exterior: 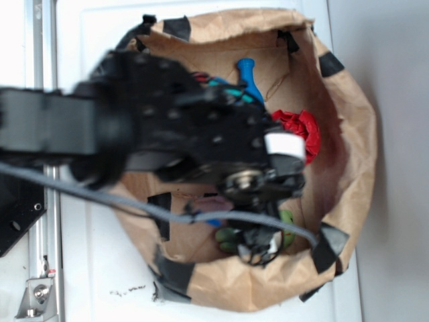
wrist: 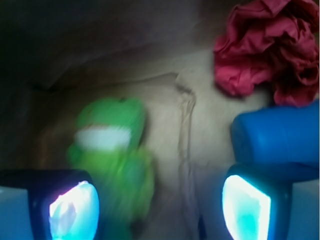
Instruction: Grab the green animal.
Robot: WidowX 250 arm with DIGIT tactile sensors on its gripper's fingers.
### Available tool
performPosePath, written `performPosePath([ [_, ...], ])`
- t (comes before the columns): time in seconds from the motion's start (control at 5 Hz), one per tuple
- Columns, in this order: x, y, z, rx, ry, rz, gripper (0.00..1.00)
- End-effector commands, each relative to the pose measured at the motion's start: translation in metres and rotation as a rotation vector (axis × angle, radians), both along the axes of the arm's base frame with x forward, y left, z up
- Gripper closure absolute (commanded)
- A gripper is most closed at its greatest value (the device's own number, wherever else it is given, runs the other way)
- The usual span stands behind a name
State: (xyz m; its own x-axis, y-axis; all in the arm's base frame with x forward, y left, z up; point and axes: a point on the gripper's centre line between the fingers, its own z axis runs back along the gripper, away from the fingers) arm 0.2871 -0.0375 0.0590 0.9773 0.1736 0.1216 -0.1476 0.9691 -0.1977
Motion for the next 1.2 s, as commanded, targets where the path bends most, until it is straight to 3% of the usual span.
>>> performPosePath([
  [0.0,0.008,0.006,-0.020,0.049,0.028,-0.014,0.00],
  [0.4,0.010,-0.009,-0.013,0.080,0.032,0.036,1.00],
  [1.0,0.006,-0.009,-0.021,0.073,0.007,0.040,1.00],
])
